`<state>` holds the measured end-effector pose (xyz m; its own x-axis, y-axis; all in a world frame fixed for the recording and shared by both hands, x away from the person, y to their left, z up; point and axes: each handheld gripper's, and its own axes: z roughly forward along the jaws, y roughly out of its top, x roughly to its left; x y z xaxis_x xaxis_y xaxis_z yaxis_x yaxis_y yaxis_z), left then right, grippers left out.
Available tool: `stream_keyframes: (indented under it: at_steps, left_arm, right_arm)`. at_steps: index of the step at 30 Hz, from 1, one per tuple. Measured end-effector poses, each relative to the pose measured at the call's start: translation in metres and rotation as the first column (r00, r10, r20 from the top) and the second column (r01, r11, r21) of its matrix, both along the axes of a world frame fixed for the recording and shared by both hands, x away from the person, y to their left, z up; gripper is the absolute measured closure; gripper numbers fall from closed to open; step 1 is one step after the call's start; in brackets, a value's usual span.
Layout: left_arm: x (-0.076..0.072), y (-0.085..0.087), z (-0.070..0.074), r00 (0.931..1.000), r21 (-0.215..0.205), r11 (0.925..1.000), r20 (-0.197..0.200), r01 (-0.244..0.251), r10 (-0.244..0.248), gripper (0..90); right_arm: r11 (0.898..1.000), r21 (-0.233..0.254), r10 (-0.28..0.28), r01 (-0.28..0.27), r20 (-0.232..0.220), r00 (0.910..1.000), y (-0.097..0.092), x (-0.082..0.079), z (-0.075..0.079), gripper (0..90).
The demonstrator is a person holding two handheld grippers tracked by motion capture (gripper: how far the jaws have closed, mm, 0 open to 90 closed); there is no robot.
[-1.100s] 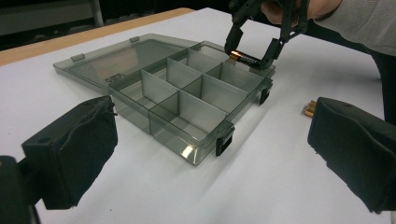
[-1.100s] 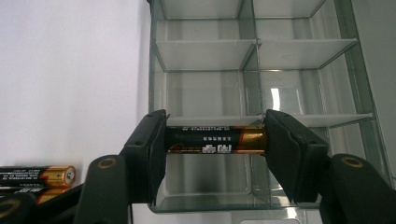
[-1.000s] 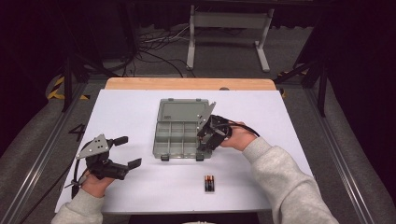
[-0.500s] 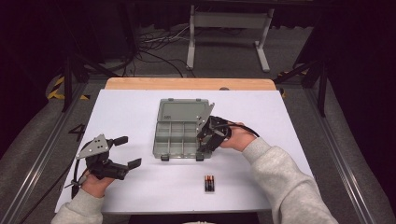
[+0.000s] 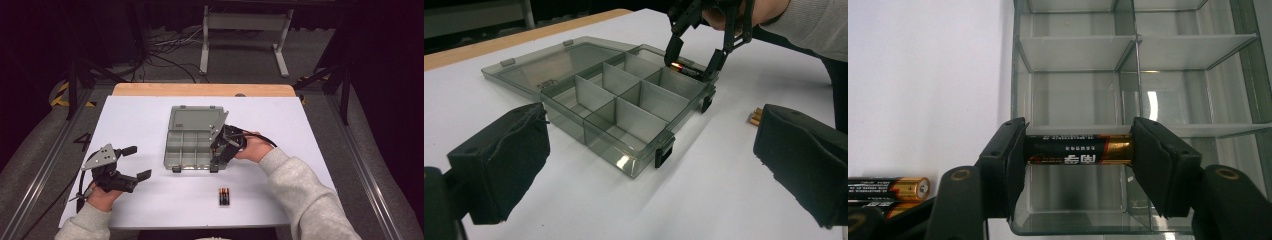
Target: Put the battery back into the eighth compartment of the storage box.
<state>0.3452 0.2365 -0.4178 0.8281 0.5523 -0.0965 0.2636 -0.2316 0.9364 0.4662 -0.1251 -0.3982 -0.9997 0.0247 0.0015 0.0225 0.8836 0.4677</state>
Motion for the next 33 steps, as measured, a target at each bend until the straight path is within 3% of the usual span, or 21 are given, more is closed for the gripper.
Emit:
stream_keyframes:
  at_steps: [9,16,25,33]
  left_arm:
    - [0.0,0.001,0.0,1.0,0.002,1.0,-0.003,0.002,-0.002,2.2]
    - [0.001,0.0,0.0,1.0,0.003,1.0,0.0,-0.001,0.001,2.2]
    - [0.0,0.0,0.0,1.0,0.003,1.0,-0.002,0.001,-0.001,2.2]
    - [0.001,-0.001,0.0,1.0,0.007,1.0,-0.005,0.006,-0.006,2.2]
  right_arm:
    - [0.999,0.019,-0.03,0.03,0.021,0.9993,-0.007,-0.002,0.007,28.1]
    - [0.996,0.059,-0.073,0.071,0.028,0.9969,-0.013,-0.007,0.021,11.3]
    - [0.987,0.128,-0.102,0.093,0.066,0.9926,-0.023,-0.026,0.041,6.3]
    - [0.981,0.158,-0.13,0.116,0.084,0.9879,-0.038,-0.042,0.051,4.8]
